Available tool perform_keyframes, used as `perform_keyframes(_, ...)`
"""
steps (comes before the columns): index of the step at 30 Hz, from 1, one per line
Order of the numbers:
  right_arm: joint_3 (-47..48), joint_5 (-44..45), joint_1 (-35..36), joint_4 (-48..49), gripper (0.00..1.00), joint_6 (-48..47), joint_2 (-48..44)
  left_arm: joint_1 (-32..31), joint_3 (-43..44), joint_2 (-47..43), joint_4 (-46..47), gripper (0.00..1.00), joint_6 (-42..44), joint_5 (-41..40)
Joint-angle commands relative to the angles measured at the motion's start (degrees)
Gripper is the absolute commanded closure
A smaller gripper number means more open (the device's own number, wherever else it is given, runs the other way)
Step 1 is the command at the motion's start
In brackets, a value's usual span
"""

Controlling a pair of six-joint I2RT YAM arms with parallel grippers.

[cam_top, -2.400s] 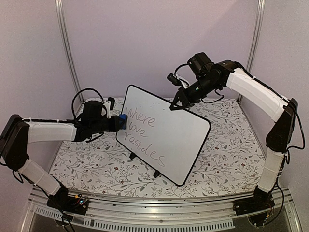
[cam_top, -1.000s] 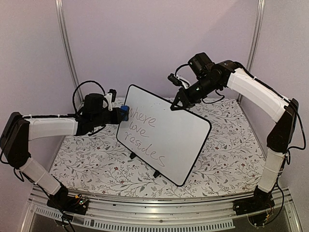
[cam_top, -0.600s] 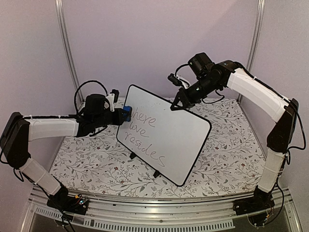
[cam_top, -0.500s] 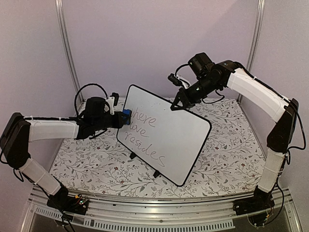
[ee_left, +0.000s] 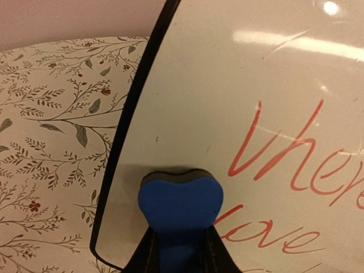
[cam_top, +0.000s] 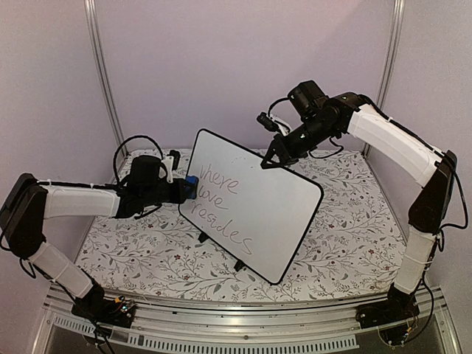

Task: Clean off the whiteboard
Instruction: Erase the whiteboard from the whiteboard stand.

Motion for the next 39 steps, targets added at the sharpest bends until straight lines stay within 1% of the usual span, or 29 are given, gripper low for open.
perform_keyframes(1,-0.7,-3.8,1.8,-0.3,1.0,-2.4,-2.4,-0.7,4.9,0.7,-1.2,1.0,1.6,-0.4)
perform_keyframes(6,-0.8,-3.8,1.8,-0.3,1.0,-2.5,-2.5,-0.3,9.2,2.2,-2.9,1.0,3.3,-1.3)
perform_keyframes(10,-0.8,-3.8,1.8,-0.2,1.0,-2.5,-2.5,0.4,9.3,2.7,-2.3,1.0,2.6,-0.2)
perform_keyframes(21,-0.8,-3.9,1.8,-0.3,1.0,-2.4,-2.5,0.3,-0.1,0.4,1.8,1.0,-1.7,2.3)
perform_keyframes(26,-1.0,-3.8,1.8,-0.3,1.0,-2.5,-2.6,0.2,-2.2,-0.5,2.5,1.0,-1.9,2.1)
perform_keyframes(31,-1.0,-3.7,1.9,-0.2,1.0,-2.5,-2.8,0.2,-0.3,-0.4,2.1,1.0,-1.0,2.0)
perform_keyframes(39,-1.2,-3.6,1.9,-0.2,1.0,-2.5,-2.5,0.2,7.4,1.4,-0.9,1.0,1.7,2.1)
